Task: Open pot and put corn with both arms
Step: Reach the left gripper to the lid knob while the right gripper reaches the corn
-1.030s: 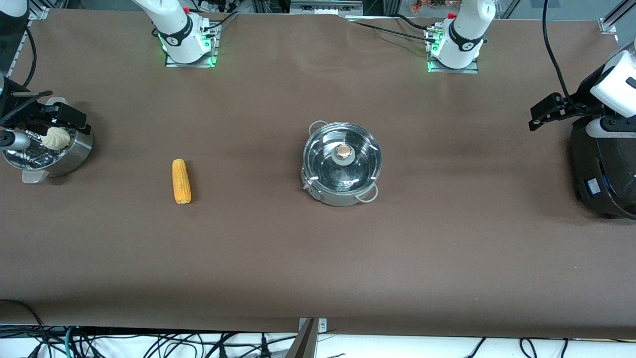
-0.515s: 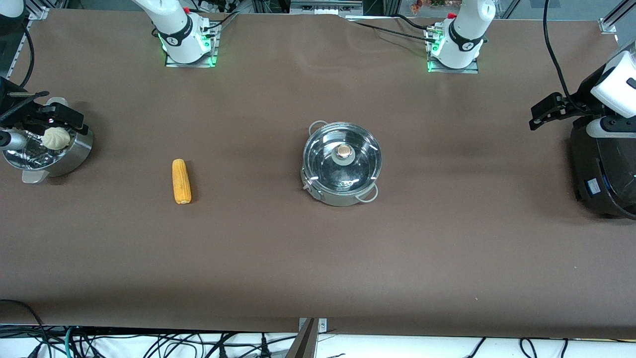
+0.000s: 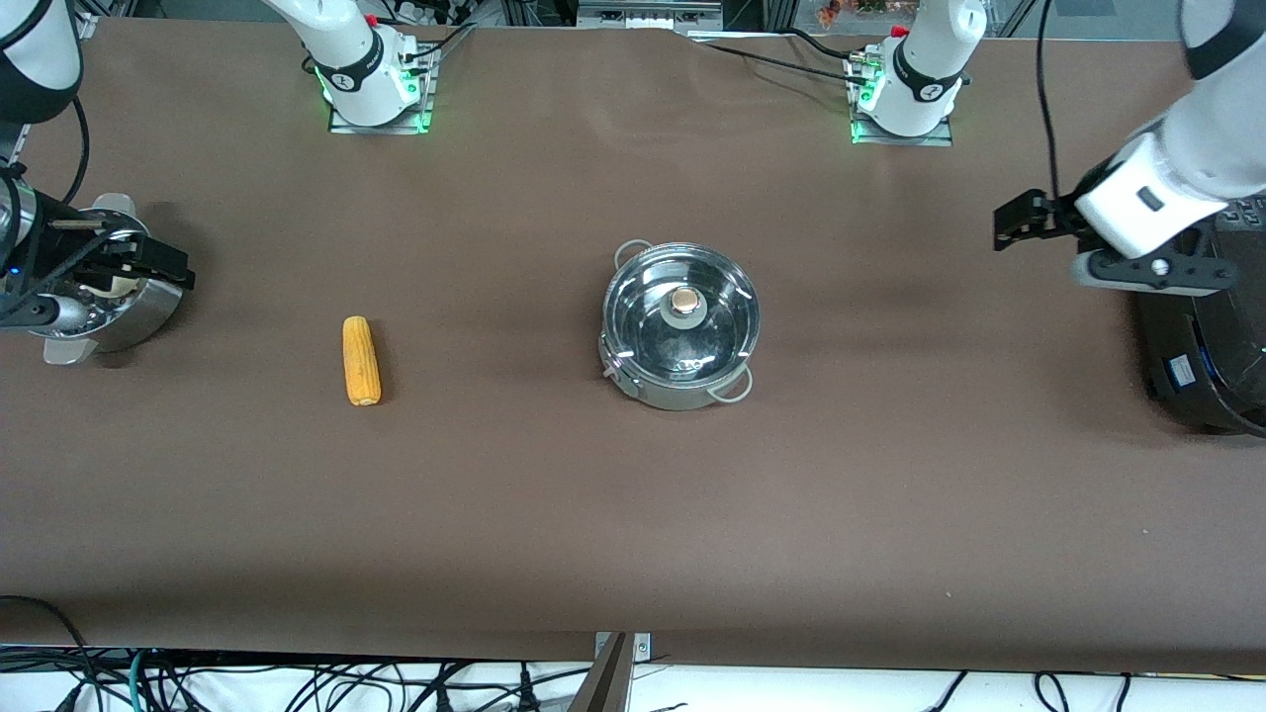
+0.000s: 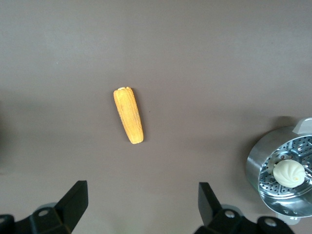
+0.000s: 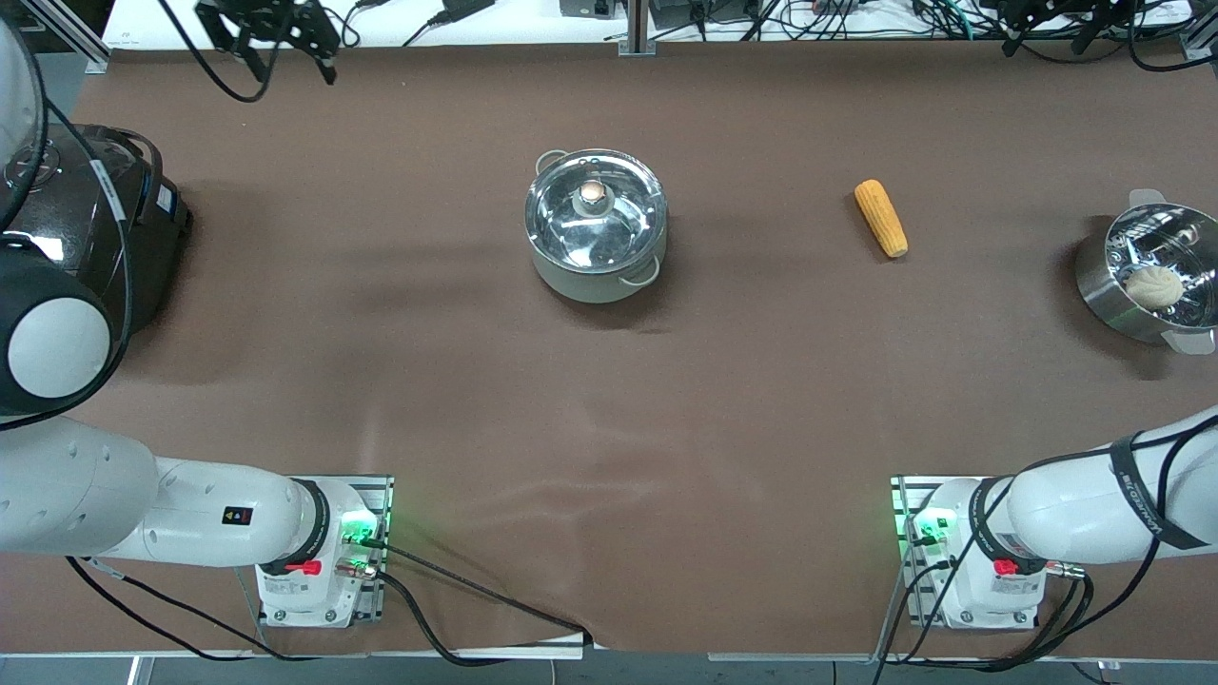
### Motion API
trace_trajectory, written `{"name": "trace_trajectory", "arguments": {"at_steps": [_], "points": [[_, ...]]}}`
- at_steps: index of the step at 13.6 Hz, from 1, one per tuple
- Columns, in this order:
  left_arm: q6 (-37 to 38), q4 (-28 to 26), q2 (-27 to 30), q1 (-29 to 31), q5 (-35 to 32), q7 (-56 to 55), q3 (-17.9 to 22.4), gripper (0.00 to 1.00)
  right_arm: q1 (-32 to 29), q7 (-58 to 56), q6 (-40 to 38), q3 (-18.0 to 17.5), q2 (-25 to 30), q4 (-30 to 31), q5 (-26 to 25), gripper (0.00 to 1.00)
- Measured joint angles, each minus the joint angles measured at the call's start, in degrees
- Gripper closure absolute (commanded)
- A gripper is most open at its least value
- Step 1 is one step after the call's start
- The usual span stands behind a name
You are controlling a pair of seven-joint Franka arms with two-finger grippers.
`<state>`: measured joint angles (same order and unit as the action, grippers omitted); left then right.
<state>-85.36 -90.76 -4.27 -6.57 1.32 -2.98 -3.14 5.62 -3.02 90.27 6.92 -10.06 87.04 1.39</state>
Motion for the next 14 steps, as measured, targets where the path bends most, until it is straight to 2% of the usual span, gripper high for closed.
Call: {"name": "trace_trajectory", "arguments": {"at_steps": [3, 7, 10, 14], "points": [[-0.26, 1.35, -3.25, -7.75, 0.08, -5.77, -0.2, 0.0, -0.04, -0.01, 1.48, -0.06, -3.43, 0.04, 1.31, 0.0], [-1.1, 8.21, -11.42, -18.3, 0.11, -24.37, -0.35, 0.0, 0.76, -0.26, 8.31, -0.46, -7.49, 1.5, 2.4, 0.0], [-5.54, 14.97, -18.97, -22.96, 0.11, -33.83, -0.35, 0.0, 1.49, -2.59, 16.34, -0.92, -8.45, 6.42, 3.01, 0.0], [-13.46, 16.39, -23.58, -25.23, 0.11, -36.07, -0.33, 0.0, 1.5, -4.08, 29.59, -1.81, -8.59, 16.49, 3.51, 0.0]]}}
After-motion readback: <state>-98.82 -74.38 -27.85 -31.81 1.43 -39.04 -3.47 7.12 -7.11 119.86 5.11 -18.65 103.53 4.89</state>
